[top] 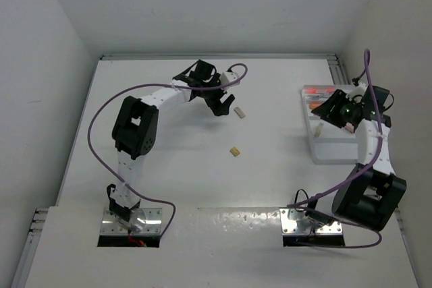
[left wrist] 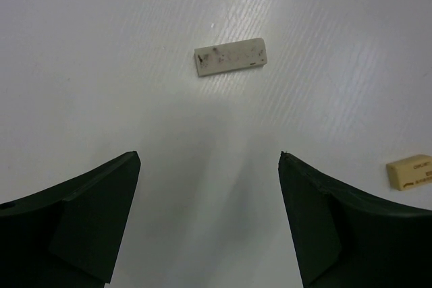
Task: Sort the stationery into containers
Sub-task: Pick up the stationery from the center of the board.
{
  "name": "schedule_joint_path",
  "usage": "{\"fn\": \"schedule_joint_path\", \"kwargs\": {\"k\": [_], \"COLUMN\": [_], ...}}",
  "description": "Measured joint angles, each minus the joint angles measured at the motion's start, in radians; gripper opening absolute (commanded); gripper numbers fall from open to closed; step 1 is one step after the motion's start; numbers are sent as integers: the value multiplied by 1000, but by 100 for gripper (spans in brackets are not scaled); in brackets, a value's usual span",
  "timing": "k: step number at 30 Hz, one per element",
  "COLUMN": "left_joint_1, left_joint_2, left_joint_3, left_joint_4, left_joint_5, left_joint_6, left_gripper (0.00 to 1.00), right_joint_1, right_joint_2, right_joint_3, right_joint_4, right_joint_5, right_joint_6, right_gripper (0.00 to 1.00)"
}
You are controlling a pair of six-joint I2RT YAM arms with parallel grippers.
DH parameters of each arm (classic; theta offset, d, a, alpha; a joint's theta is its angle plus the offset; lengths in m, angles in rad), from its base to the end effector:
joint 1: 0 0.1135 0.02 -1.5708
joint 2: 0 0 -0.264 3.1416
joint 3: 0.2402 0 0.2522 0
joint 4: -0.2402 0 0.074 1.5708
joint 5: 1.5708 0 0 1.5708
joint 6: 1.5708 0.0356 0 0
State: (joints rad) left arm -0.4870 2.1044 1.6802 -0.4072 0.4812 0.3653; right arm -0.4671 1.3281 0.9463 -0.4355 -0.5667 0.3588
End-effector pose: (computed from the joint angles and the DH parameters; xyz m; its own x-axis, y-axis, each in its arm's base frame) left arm 0.4106 -0.2361 0.2167 -0.3632 0.5507 -0.7516 0.8782 0.4718 -0.0787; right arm 0.2563 -0.1079 0.2583 -0.5915 0.6301 -0.5031 0.2773 0.7449 0.6068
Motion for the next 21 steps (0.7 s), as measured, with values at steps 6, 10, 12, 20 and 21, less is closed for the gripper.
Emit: {"fn": "schedule_joint_path", "kwargs": {"k": [6, 10, 12, 20, 21], "left_joint_1": [-7, -11, -19, -101, -110], "left_joint_2": [129, 182, 195, 229, 232], "left_joint_3": [113, 143, 143, 143, 143], "left_joint_4": [45, 85, 96, 115, 119], "left_joint_5": [32, 34, 22, -37, -42], "left_joint_6": [-8, -59, -85, -141, -145], "left_gripper": [93, 97, 99, 100, 99], "right_joint_1": [40, 53, 53, 53, 53], "right_joint_2": [-50, -50, -50, -50, -50], "right_joint_3": [-39, -43, -43, -49, -49], "right_joint_4": [-42, -55, -61, -68, -68], "right_joint_5": [-40, -46, -46, -46, -46], "right_joint_6": [-59, -76, -79, -79, -79], "right_gripper": [49, 50, 51, 52, 52]}}
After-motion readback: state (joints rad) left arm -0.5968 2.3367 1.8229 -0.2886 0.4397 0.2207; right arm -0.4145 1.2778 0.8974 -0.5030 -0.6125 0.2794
